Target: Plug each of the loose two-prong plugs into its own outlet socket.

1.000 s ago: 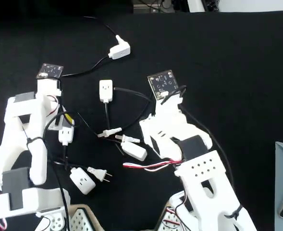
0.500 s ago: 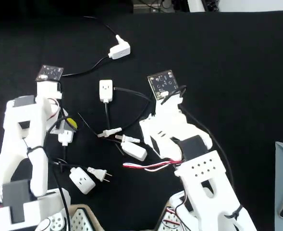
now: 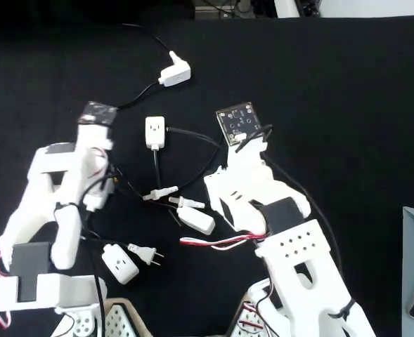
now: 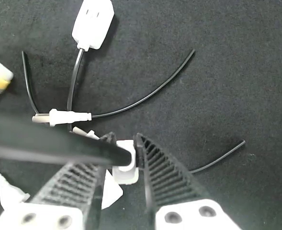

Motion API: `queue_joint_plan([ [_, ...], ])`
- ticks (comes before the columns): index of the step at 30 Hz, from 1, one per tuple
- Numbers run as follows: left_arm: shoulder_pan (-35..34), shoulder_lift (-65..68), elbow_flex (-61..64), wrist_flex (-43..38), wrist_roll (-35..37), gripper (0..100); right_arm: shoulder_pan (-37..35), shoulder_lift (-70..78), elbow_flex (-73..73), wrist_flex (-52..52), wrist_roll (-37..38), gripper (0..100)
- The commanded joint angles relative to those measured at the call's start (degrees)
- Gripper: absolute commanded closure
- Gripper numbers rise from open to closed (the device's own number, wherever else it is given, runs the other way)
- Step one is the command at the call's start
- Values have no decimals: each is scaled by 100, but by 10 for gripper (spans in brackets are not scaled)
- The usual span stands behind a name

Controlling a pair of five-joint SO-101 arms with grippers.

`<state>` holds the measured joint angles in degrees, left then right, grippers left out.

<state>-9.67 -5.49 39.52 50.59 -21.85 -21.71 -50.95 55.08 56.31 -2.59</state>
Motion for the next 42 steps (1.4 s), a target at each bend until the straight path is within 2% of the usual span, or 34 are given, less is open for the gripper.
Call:
queue_joint_plan([
  [1,488,-35,75,-35,35,927,79,-119,-48,-9,0,986],
  [5,927,-35,233,-35,-26,927,79,-119,-48,-9,0,986],
  [7,1077,-35,338,-18,-360,916,79,-119,-48,-9,0,986],
  [9,1130,-35,382,193,-668,845,79,-119,-48,-9,9,986],
  [12,954,-44,215,404,-536,755,79,-119,-57,-9,9,986],
  [16,646,-53,-136,484,-501,755,88,-119,-57,-18,9,986],
  [19,532,-281,-391,879,-519,755,88,-119,-84,-26,9,986],
  [25,251,-1574,-541,1538,-387,755,53,-75,-31,-545,9,986],
  [28,13,-2303,-374,1609,-35,751,-149,-75,-22,-738,229,986],
  [33,-611,-3305,198,1582,352,752,-941,75,-57,-765,703,986],
  [39,-1736,-4149,910,1565,1125,755,-1635,1086,-356,-1451,1213,986],
  [42,-2466,-4440,1332,1556,1222,752,-1846,1763,-673,-1662,1670,986],
])
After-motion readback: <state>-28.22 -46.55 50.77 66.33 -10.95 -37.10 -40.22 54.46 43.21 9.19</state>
